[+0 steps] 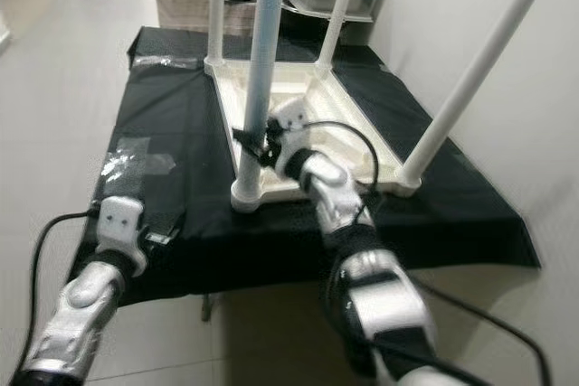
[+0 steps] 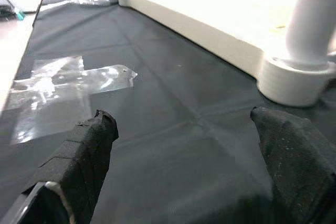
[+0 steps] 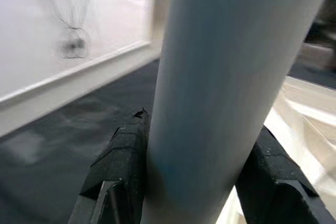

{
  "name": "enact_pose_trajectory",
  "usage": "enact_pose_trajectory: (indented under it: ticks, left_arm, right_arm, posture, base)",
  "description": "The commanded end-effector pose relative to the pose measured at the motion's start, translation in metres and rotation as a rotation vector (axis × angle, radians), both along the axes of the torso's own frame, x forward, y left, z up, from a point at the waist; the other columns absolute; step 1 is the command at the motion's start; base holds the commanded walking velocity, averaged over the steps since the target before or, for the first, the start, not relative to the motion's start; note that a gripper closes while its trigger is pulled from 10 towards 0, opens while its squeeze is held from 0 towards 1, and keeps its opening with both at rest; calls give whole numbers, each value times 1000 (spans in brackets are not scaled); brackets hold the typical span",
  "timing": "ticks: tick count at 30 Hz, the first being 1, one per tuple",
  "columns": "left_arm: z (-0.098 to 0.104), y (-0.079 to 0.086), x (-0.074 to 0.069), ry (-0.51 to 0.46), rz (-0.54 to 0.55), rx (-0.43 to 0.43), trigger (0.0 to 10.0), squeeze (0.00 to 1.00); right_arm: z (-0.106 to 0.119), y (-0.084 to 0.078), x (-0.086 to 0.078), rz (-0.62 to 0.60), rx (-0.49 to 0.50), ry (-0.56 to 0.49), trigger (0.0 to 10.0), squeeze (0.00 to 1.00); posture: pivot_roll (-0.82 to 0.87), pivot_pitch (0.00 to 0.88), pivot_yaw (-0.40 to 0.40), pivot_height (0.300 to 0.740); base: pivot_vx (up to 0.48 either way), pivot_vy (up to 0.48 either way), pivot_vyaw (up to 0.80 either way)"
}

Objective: Building children table

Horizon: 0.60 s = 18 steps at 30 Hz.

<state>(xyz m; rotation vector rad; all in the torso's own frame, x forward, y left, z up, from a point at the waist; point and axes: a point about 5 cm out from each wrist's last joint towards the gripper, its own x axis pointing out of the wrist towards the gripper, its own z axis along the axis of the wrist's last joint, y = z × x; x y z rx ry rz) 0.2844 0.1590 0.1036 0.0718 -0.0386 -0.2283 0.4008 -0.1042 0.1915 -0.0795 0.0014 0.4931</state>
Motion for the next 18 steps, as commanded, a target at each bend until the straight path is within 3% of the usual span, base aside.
enact_pose_trajectory:
  ticks: [1, 2, 3, 6, 10, 14, 15, 16, 17, 18]
  left_arm:
    - [-5, 1, -4, 18, 0, 11, 10000, 0]
    - [-5, 1, -4, 18, 0, 11, 10000, 0]
    - [-5, 2, -4, 19, 1, 11, 10000, 0]
    - [-5, 2, -4, 20, 2, 11, 10000, 0]
    - [-4, 3, -3, 21, 0, 14, 10000, 0]
    - [-5, 2, -3, 23, -1, 12, 10000, 0]
    - [-6, 1, -3, 25, -5, 10, 10000, 0]
    - [-6, 1, -3, 25, -5, 10, 10000, 0]
    - [-6, -1, -3, 27, -9, 10, 10000, 0]
    - [-6, -2, -3, 26, -12, 9, 10000, 0]
  right_arm:
    - [-43, -42, -2, -381, -83, 200, 0, 0]
    - [-43, -42, -2, -381, -83, 200, 0, 0]
    - [-57, -60, -8, -611, -6, 287, 0, 0]
    - [-62, -64, -10, -663, 13, 305, 0, 0]
    - [-88, -91, -36, -1036, 55, 360, 0, 0]
    - [-86, -96, -48, -1142, 31, 315, 0, 0]
    - [-85, -91, -49, -1116, 29, 311, 3804, 0]
    - [-85, -91, -49, -1116, 29, 311, 3804, 0]
    - [-80, -86, -49, -1099, 45, 295, 10000, 0]
    - [-72, -80, -45, -1040, 74, 253, 10000, 114]
  posture:
    - [57, 0, -147, 740]
    - [57, 0, -147, 740]
    - [59, 0, -147, 740]
    - [59, 0, -147, 740]
    - [48, 0, -139, 740]
    - [33, 0, -132, 740]
    - [33, 0, -132, 740]
    - [33, 0, -132, 740]
    - [33, 0, -132, 740]
    - [33, 0, -132, 740]
  base:
    - [0, 0, 0]
    - [0, 0, 0]
    - [0, 0, 0]
    - [0, 0, 0]
    - [0, 0, 0]
    - [0, 0, 0]
    - [0, 0, 0]
    - [0, 0, 0]
    - [0, 0, 0]
    - [0, 0, 0]
